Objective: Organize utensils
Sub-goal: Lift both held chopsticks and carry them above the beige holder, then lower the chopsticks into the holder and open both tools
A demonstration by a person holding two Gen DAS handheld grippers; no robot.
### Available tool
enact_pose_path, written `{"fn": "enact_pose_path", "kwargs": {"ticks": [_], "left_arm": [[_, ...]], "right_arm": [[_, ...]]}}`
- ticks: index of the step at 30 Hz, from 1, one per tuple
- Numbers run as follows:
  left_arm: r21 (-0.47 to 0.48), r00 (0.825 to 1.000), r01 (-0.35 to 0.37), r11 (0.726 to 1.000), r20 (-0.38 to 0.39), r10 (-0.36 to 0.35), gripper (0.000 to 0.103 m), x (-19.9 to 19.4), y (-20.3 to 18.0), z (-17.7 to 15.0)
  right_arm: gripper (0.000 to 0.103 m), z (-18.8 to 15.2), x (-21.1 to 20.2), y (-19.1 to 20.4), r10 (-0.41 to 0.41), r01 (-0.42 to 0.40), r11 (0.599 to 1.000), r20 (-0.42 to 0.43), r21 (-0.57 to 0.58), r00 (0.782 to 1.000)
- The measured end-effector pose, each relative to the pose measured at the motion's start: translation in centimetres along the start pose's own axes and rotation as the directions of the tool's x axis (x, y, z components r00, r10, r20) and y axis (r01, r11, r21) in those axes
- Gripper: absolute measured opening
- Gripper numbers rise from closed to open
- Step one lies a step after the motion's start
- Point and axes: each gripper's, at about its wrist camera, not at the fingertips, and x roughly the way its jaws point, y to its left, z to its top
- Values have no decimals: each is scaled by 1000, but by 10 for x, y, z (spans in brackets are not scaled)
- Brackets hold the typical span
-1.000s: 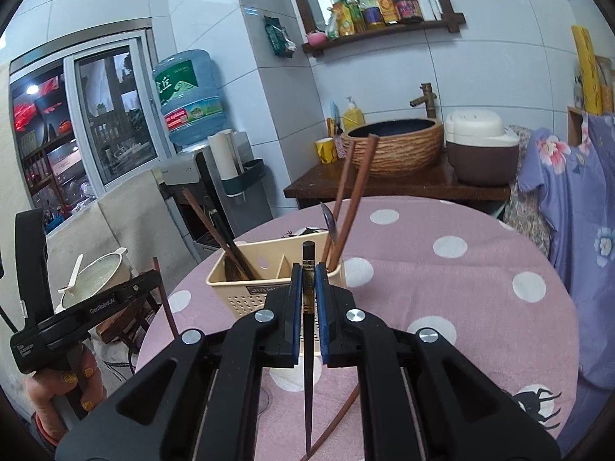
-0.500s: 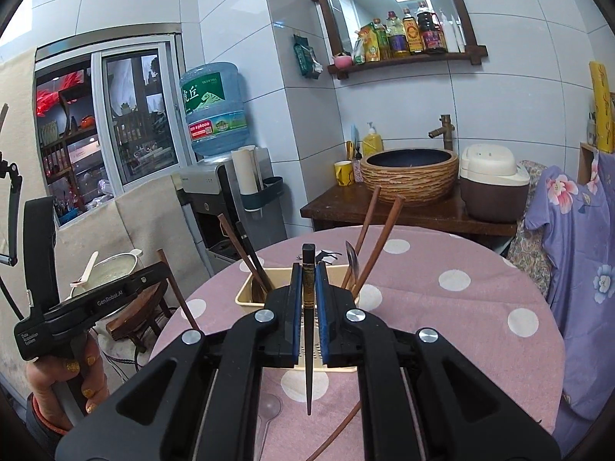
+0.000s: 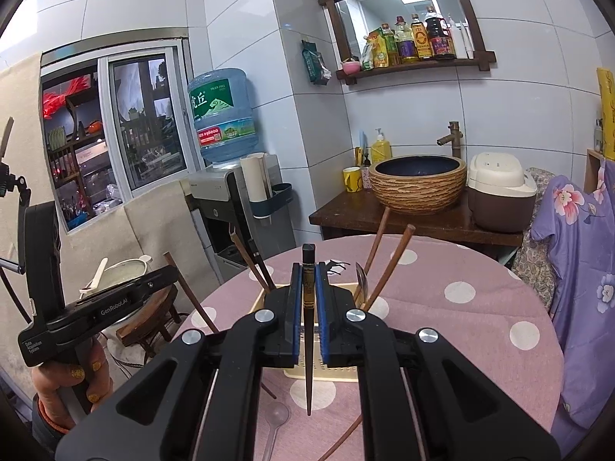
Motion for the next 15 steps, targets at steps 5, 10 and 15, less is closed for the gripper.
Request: {"fn": "enact_pose_path", "kwargs": {"ticks": [5, 10, 15], "left_arm": [[28, 998, 52, 998, 22, -52, 7, -19, -9, 23], [48, 990, 126, 991, 60, -129, 1, -39, -25, 63], [71, 983, 112, 991, 139, -121, 1, -42, -47, 103]], "right_arm": [[8, 29, -7, 5, 33, -33, 999, 13, -9, 999], [8, 75, -14, 12, 29, -27, 999, 67, -26, 997], [8, 115, -6, 22, -24, 30, 998, 130, -49, 991]]}}
